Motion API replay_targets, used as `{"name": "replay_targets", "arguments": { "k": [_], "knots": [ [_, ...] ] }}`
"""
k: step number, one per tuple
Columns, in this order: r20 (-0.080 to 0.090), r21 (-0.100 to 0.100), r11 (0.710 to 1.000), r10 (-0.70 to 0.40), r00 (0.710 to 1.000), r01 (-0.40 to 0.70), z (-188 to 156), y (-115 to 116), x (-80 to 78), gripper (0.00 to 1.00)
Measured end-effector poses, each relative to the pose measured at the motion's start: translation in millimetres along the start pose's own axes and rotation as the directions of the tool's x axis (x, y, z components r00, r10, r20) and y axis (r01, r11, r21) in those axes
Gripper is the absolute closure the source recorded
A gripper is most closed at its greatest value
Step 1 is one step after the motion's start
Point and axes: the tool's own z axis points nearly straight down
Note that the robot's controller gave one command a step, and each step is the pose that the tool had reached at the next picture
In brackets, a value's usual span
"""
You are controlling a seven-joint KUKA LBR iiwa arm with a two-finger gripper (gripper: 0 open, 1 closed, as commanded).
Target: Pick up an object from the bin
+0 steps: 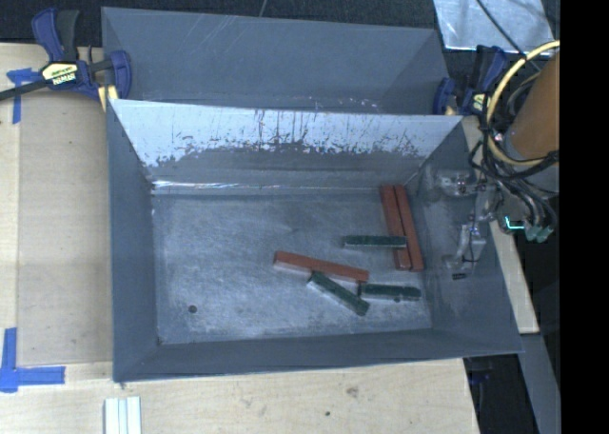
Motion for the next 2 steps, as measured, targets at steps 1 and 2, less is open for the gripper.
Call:
{"name": "replay_targets", "arguments": {
  "k": [1, 2],
  "knots": [
    [0.018, 0.005, 1.0, -0.023, 1.0, 0.023, 7.9, 3.8, 1.5, 0.0],
    [0.01, 0.003, 0.994, -0.112, 0.994, 0.112, 80.5, 23.0, 25.8, 0.0]
  ]
}}
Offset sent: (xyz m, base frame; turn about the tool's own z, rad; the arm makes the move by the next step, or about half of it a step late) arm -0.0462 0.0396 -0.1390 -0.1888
